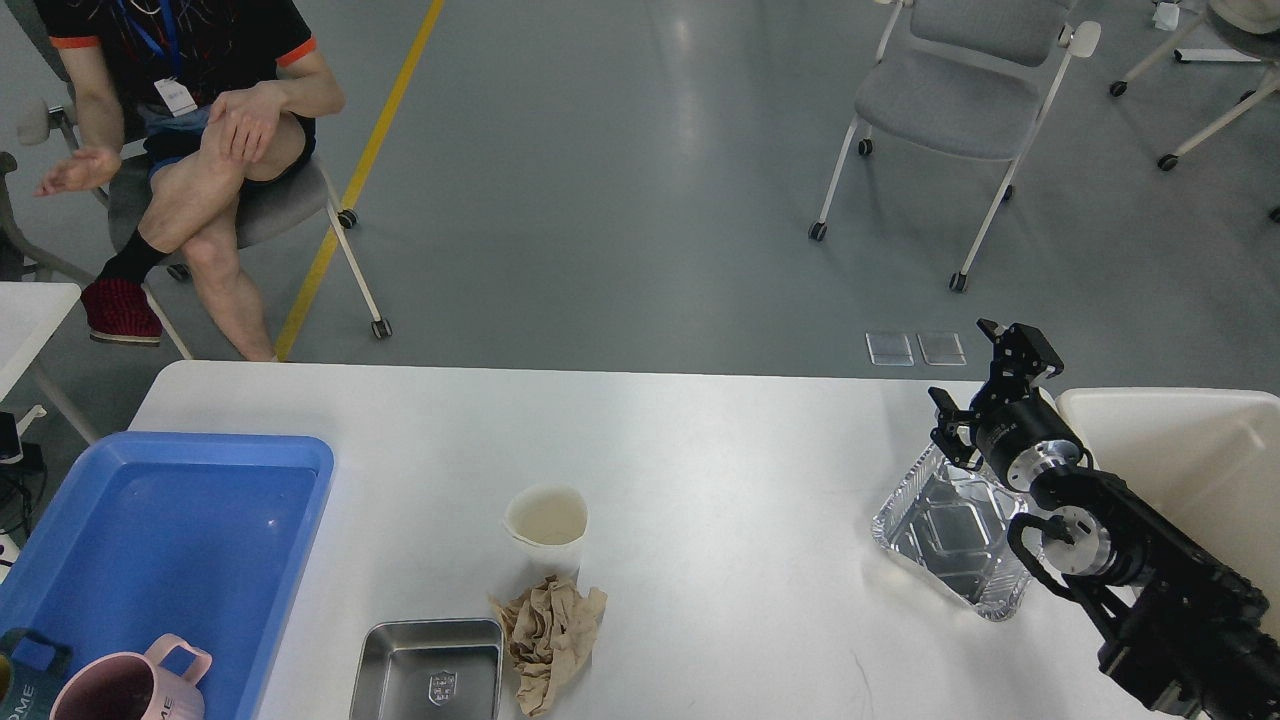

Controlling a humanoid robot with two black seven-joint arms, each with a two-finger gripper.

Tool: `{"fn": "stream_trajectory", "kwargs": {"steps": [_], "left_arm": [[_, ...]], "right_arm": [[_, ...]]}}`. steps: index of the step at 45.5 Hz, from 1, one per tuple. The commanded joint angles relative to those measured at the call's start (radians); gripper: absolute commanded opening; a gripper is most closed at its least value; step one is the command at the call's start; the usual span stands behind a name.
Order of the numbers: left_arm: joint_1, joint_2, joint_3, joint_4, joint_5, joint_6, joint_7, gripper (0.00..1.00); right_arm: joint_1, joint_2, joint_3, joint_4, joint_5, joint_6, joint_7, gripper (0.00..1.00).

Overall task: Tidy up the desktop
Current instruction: 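Reach the left gripper to the small steel box and grasp it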

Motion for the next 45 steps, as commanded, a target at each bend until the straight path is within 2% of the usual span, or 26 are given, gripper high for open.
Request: {"fn": "stream_trajectory", "kwargs": {"steps": [1,5,14,21,33,45], "left_arm": [[-0.026,-0.053,0.017,0.005,0.001,-0.003,0.003,0.91],[0.022,-0.171,0.08,0.011,0.002,0.081,0.009,0.91],[0.174,-0.432,0.214,0.046,0.018,0.356,0.018,0.91],[0.281,-0.598,0.22,0.083,0.024,0.473,0.021,0.91],[0.32,-0.745,0.231,0.141,0.068,0.499,0.021,0.9],[0.39,-0.889,0.237,0.218,0.18,0.563,0.018,0.89]], "right_arm": [[-0.001,0.001,0.0,0.001,0.0,-0.002,0.0,1.0],[-0.004,0.003,0.0,0.002,0.0,-0.002,0.0,1.0],[-0.005,0.004,0.002,0.005,0.0,-0.002,0.0,1.0],[-0.009,0.012,0.002,0.005,0.0,-0.002,0.0,1.0],[-0.018,0.011,0.002,0.003,0.0,-0.002,0.0,1.0],[-0.018,0.011,0.002,-0.006,0.0,-0.002,0.0,1.0]]}}
